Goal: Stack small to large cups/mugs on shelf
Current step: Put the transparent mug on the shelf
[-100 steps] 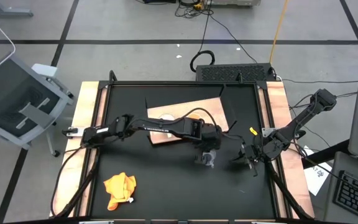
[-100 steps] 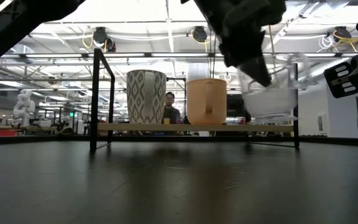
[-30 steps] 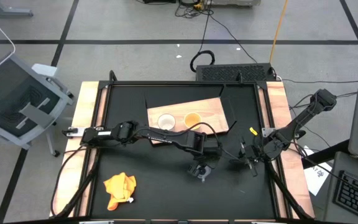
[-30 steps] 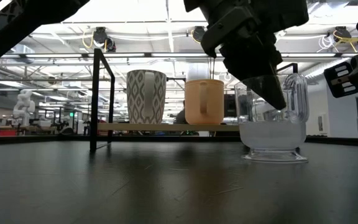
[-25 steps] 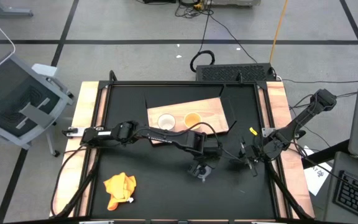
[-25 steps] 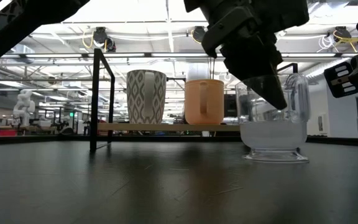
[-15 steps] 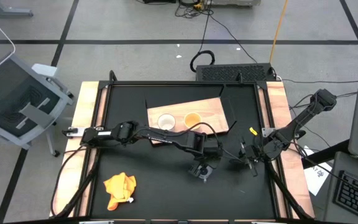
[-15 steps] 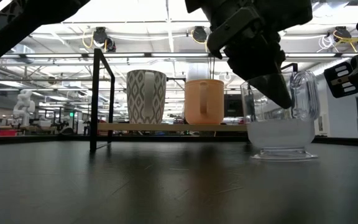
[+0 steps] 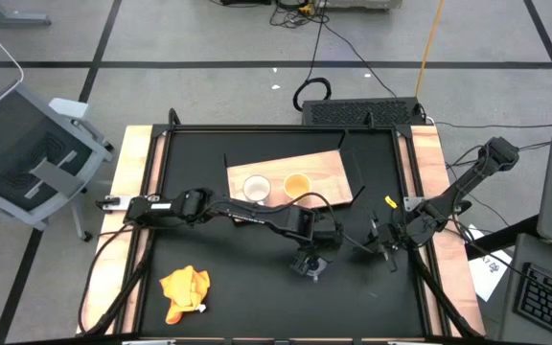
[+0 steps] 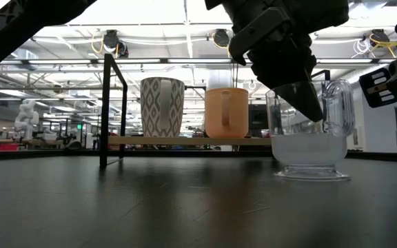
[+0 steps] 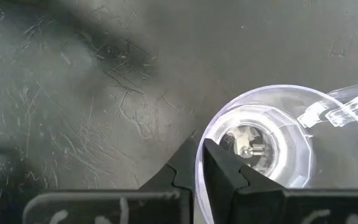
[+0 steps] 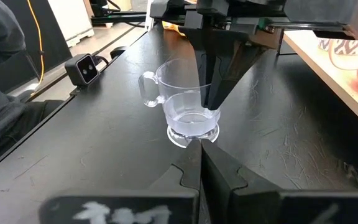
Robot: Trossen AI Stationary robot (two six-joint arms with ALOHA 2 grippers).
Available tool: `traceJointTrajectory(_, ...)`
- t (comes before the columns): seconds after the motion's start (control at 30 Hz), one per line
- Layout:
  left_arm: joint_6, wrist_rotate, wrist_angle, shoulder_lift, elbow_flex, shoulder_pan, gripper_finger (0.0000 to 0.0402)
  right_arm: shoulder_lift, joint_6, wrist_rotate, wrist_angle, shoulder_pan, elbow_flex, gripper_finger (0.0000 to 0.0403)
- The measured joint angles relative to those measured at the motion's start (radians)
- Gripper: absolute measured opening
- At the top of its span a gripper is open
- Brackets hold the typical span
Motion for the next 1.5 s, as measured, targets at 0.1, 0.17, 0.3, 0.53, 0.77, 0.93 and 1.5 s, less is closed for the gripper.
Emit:
traceJointTrajectory(0.1, -0.006, -0.003, 0.0, 0.0, 0.0, -0.001, 0.0037, 0.0, 0.0, 0.0, 0.0, 0.0, 0.0, 0.0)
traceJointTrajectory(0.17, -0.018, -0.009, 0.0, 0.0, 0.0, -0.001, 0.0055, 0.0, 0.001, 0.0, 0.0, 0.0, 0.0, 0.0)
traceJointTrajectory(0.3, -0.032, -0.026, 0.001, 0.0, 0.0, -0.001, 0.01, 0.0, 0.002, 0.0, 0.0, 0.0, 0.0, 0.0)
traceJointTrajectory(0.53, -0.043, -0.042, 0.005, 0.0, 0.0, -0.002, 0.0164, 0.0, 0.003, 0.0, 0.0, 0.0, 0.0, 0.0)
traceJointTrajectory(0.77, -0.042, -0.042, 0.013, 0.0, 0.0, -0.013, 0.0186, 0.0, 0.003, 0.0, 0.0, 0.0, 0.0, 0.0)
traceJointTrajectory(0.93, -0.044, -0.043, 0.008, -0.026, 0.0, -0.024, 0.0187, 0.0, 0.003, 0.0, 0.006, 0.0, 0.0, 0.0)
traceJointTrajectory(1.5, -0.016, -0.085, -0.188, -0.21, 0.0, -0.082, 0.0125, 0.0, 0.003, 0.0, 0.008, 0.0, 0.0, 0.0)
